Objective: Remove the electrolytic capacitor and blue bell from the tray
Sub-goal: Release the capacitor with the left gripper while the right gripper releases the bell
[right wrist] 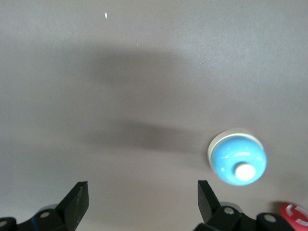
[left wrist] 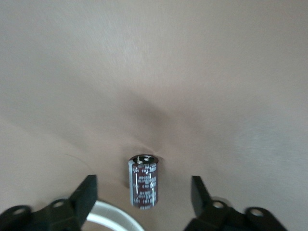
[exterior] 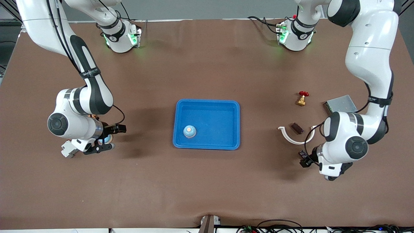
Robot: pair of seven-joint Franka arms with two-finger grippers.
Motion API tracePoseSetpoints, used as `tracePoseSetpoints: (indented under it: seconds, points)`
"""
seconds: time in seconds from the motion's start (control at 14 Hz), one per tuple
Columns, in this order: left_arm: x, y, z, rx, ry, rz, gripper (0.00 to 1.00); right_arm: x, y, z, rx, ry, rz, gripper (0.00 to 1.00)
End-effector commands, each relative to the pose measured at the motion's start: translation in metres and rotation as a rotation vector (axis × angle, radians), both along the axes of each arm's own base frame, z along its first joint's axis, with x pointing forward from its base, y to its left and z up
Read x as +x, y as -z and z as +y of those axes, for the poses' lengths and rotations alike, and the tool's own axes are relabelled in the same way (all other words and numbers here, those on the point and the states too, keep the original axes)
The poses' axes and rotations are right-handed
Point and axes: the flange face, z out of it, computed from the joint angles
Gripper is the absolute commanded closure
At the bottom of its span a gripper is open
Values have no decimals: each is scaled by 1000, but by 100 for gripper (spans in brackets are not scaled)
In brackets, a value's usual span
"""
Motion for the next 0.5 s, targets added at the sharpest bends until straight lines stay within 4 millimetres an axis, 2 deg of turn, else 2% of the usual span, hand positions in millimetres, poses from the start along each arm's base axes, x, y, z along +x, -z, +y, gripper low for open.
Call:
tracePoseSetpoints:
  seconds: [0.0,0.14,0.43]
  points:
    - [-11,-86,5,38,53,-17,0,-10,-25,40,-11,148,-1,0]
    - [-24,-142,7,51,86,-10,0,-16,-31,77,-34,239,-5,0]
    - [-51,-226,7,76,163,-16,0,-21,-42,130,-55,408,-22,0]
